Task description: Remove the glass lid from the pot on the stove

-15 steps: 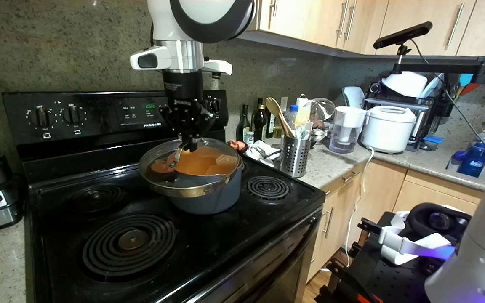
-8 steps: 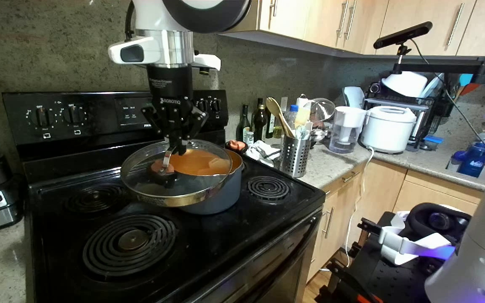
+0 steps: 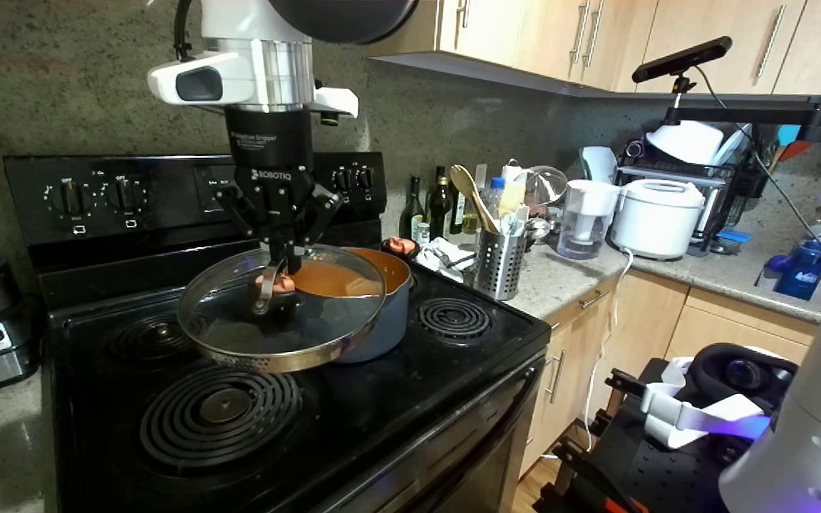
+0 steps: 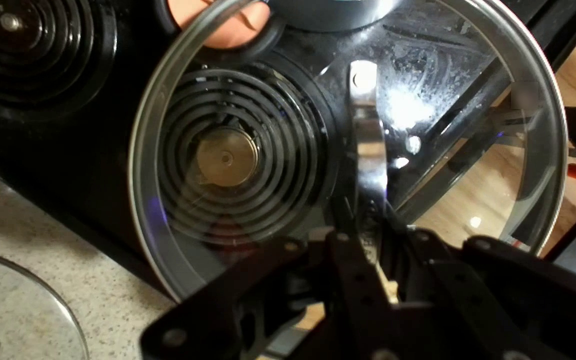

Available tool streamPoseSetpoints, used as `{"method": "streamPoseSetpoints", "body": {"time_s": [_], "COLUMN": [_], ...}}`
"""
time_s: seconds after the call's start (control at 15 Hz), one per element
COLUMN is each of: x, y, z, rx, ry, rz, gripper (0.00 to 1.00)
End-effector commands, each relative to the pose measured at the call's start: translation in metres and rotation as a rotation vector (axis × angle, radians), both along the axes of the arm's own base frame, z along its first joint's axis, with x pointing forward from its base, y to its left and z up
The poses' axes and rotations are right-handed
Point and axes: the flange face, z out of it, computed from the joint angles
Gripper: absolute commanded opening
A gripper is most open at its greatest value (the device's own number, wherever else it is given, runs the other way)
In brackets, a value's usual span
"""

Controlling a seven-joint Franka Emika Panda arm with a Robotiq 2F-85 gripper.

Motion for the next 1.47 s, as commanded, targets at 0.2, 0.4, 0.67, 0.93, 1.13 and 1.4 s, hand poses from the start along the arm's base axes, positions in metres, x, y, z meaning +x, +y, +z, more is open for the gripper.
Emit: {"method": "streamPoseSetpoints", "body": {"time_s": [0.2, 0.4, 0.67, 0.93, 1.13, 1.4], "x": [-0.021, -0.014, -0.010, -0.007, -0.009, -0.010], "y": [0.008, 0.008, 0.004, -0.003, -0.004, -0.005], "z": [-0.003, -0.016, -0.032, -0.051, -0.065, -0.078], "rx": [-0.030, -0.053, -0.069, -0.107, -0.111, -0.117], "ry": [0.108, 0.123, 0.142, 0.146, 0.160, 0.181], "rz": [0.124, 0.131, 0.129, 0.134, 0.131, 0.132], "gripper": [0.04, 0.04, 0.04, 0.04, 0.04, 0.15]}}
